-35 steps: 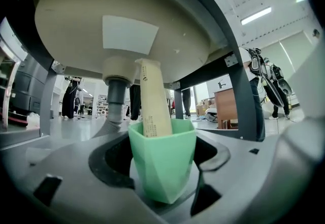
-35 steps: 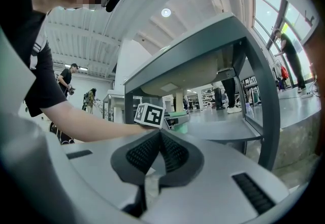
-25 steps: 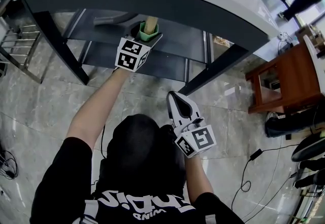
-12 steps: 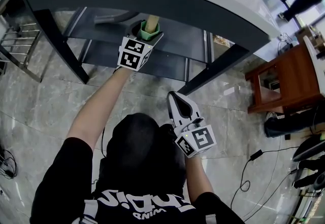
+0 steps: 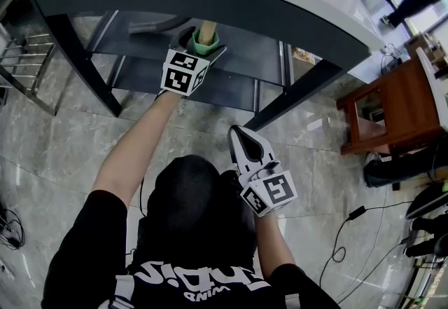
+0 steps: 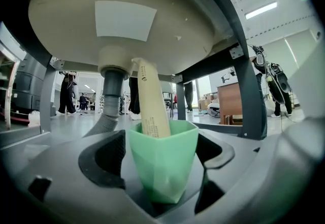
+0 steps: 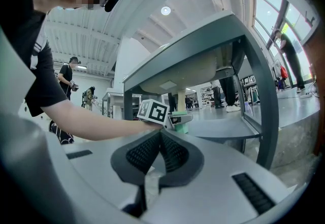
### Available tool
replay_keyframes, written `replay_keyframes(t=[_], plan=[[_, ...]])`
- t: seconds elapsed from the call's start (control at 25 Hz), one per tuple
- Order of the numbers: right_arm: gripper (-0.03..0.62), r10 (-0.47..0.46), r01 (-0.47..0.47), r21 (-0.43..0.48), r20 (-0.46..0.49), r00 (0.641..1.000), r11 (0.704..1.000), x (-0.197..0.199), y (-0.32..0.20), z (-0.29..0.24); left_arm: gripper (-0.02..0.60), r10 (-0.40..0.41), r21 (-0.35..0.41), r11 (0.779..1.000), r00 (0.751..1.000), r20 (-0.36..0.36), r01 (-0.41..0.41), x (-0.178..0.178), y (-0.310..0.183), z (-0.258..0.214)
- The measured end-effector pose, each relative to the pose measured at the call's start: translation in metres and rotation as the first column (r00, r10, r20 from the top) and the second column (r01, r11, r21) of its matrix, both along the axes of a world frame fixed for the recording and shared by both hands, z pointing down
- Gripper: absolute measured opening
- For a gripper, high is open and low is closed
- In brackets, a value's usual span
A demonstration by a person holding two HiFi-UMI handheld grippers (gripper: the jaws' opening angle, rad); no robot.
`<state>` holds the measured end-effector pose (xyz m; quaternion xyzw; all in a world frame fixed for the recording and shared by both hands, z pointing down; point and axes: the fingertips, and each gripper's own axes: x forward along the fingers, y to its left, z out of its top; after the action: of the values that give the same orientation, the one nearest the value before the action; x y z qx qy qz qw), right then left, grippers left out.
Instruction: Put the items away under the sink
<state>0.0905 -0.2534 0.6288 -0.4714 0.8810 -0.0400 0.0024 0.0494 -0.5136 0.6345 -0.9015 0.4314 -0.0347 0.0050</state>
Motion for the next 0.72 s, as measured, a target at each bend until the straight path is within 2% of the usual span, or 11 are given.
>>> replay_keyframes(t=[0.32, 0.72], plan=[[0.018, -0.008, 0.008, 0.007, 0.012, 1.000, 1.000, -0.002, 0.000, -0.002, 0.423, -0.010, 0.017, 1.000, 1.000, -0.007, 0.010, -0.019, 0.013, -0.013], [0.018, -0.022, 0.022, 0.023, 0.024, 0.999, 1.000, -0.005, 0.007, -0.007, 0.422, 0.044, 0.039, 0.998, 0.999, -0.008, -0.044, -0.033, 0.071, -0.027]])
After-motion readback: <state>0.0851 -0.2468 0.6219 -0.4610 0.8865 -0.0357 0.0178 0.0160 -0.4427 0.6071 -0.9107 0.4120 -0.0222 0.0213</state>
